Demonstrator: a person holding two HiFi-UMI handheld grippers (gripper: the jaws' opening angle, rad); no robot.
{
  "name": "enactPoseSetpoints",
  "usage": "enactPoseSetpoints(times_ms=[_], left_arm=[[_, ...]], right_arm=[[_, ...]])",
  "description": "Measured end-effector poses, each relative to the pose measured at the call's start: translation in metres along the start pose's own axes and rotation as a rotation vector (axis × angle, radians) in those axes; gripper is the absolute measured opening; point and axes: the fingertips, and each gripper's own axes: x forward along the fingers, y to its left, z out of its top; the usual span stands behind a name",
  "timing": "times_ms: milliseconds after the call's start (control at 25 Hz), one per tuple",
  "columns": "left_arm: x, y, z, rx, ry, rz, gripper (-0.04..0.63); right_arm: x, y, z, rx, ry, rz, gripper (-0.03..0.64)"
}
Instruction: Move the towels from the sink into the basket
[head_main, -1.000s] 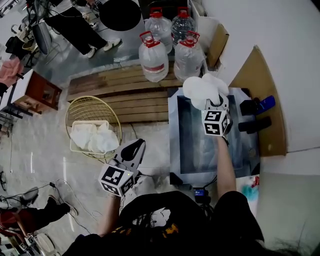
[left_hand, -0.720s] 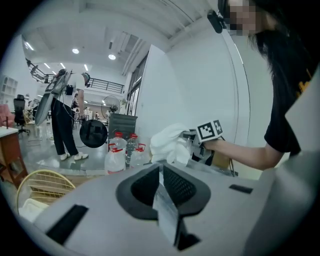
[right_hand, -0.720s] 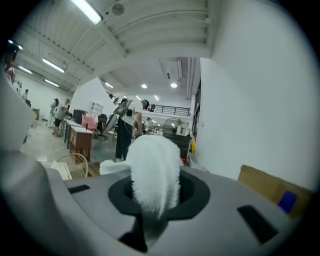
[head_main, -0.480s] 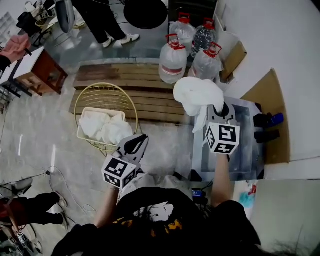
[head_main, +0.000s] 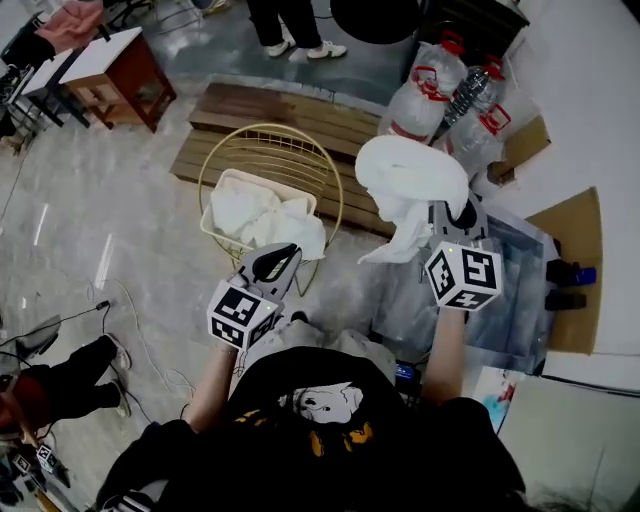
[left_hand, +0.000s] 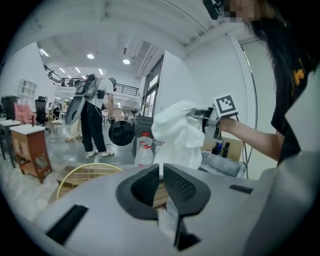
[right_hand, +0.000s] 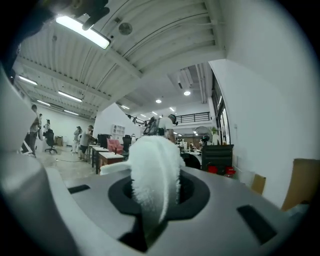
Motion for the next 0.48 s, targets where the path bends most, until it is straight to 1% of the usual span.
enactPoseSetpoints(times_ms=[160,480], left_arm=[[-0.04,0.04,-0.009,-0.038,-0.016,0.075,0.029],[-0.102,0.092,-0.03,-0.138,-0.053,0.299,0.029]], right_arm=[[0.032,0.072,0.0,0.0,0.016,0.111,0.061],[0.083,0.214,-0.012,-0.036,0.052,0.422,0.061]])
